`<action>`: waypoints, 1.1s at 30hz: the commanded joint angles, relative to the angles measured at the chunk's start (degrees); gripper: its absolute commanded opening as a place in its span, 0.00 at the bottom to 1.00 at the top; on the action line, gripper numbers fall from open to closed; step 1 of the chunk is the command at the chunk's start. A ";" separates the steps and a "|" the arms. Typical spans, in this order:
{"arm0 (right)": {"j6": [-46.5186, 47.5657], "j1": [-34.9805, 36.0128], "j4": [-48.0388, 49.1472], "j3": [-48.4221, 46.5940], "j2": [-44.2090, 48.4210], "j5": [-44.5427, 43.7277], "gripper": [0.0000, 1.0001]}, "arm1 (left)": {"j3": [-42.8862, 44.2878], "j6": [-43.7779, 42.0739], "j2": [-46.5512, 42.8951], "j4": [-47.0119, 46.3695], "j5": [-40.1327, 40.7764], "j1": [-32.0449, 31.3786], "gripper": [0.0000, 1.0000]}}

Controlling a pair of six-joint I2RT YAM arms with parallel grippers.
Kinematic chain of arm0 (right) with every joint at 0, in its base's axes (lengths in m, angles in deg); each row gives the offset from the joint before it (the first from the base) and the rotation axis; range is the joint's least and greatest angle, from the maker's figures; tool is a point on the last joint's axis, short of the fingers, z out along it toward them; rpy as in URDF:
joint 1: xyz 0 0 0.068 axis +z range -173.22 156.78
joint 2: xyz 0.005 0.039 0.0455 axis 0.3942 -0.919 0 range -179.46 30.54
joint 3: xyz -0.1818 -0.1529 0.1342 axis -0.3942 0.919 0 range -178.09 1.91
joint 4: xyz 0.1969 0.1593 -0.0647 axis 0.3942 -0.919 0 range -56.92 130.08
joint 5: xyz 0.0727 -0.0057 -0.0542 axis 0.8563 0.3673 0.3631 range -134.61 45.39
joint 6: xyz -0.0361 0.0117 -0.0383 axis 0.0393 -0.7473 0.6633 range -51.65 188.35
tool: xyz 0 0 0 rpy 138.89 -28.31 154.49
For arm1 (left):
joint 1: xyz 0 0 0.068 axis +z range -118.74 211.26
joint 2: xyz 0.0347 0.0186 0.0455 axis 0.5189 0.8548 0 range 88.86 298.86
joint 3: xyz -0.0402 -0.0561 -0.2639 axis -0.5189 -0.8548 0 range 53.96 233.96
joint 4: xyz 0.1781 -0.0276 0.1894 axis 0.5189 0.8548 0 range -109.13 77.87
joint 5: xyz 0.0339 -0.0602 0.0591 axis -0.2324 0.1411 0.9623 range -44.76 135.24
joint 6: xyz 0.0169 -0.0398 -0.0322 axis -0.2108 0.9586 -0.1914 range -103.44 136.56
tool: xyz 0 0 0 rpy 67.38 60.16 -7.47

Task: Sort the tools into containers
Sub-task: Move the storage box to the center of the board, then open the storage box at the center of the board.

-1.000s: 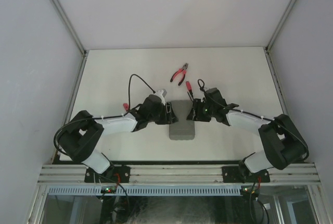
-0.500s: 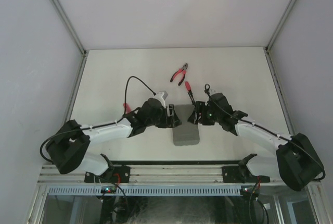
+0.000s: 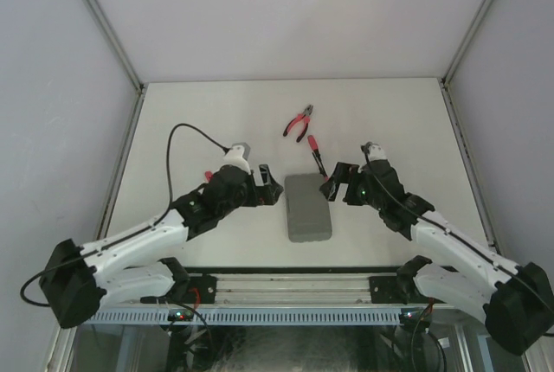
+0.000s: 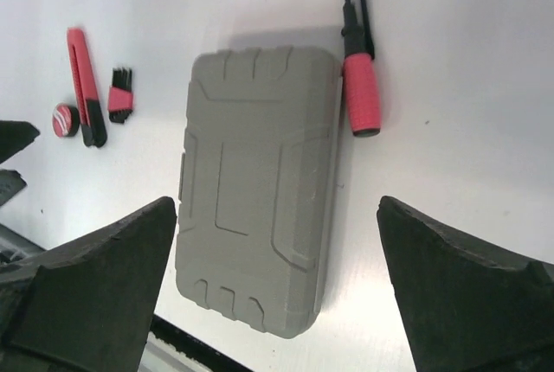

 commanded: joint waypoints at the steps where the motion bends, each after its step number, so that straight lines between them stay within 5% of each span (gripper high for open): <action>1: 2.03 -0.10 -2.18 -0.09 7.27 -7.56 1.00 | 1.82 -3.07 -7.04 5.79 12.97 -0.05 1.00; 7: 2.98 -3.52 -7.12 -0.05 13.83 -12.02 1.00 | 1.90 -2.49 -12.64 9.23 22.96 0.28 1.00; 16: 4.87 -14.40 -6.52 2.04 13.67 -0.73 1.00 | -0.94 1.09 -13.61 7.96 14.73 6.57 1.00; 33: 1.39 -20.55 -6.97 2.70 9.81 4.07 0.92 | -4.31 1.33 -15.63 5.29 12.81 9.18 1.00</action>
